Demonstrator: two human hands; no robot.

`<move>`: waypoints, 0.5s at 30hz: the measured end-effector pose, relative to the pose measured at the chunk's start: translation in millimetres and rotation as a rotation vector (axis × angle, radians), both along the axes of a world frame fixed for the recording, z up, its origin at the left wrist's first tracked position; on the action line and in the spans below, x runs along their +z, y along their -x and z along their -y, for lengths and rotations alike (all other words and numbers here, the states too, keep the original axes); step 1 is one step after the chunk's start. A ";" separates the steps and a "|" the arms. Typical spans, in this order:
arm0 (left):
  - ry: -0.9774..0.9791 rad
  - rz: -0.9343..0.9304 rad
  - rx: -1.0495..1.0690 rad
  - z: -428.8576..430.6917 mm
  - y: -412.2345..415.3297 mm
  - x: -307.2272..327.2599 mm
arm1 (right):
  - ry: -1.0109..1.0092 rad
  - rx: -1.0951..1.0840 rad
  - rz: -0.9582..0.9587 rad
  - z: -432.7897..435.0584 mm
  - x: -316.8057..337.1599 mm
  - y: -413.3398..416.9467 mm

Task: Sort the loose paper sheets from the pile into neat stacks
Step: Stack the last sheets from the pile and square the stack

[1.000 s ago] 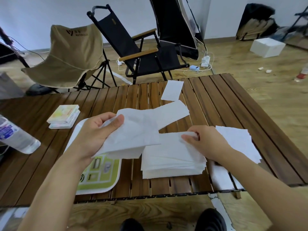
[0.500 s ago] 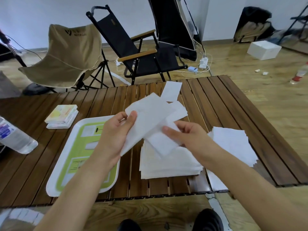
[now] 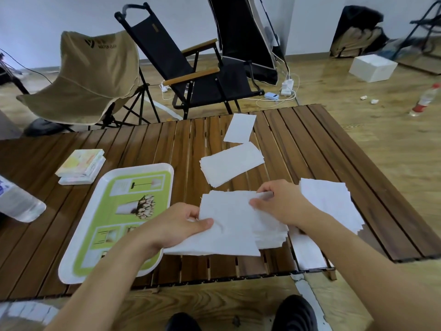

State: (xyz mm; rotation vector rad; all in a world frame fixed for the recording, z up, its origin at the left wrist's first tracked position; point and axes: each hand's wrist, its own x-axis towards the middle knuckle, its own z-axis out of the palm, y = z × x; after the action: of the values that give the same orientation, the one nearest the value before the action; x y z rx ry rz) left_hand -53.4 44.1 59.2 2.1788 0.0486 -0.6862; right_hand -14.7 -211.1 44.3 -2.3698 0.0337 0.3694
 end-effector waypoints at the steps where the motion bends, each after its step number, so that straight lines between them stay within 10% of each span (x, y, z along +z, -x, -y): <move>1: -0.045 -0.011 -0.024 -3.7 0.9 1.9 | 0.044 0.009 0.005 0.5 0.9 0.9; 5: -0.105 0.081 0.002 -20.6 7.6 21.7 | 0.367 0.078 0.292 0.8 6.5 5.0; 7: -0.009 0.220 0.032 -14.9 11.2 35.1 | 0.129 0.106 0.376 -3.9 14.7 9.4; 10: 0.154 0.370 0.030 4.2 10.4 44.1 | -0.360 0.224 0.020 -14.1 31.3 18.2; 15: 0.308 0.346 0.049 21.4 2.0 40.3 | -0.568 0.310 -0.326 -4.7 39.6 20.6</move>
State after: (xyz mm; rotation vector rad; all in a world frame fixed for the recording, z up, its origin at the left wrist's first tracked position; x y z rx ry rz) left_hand -55.4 22.6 99.5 1.9607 -0.1732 -0.2615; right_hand -35.3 -206.3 83.9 -1.7341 -0.2568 0.7971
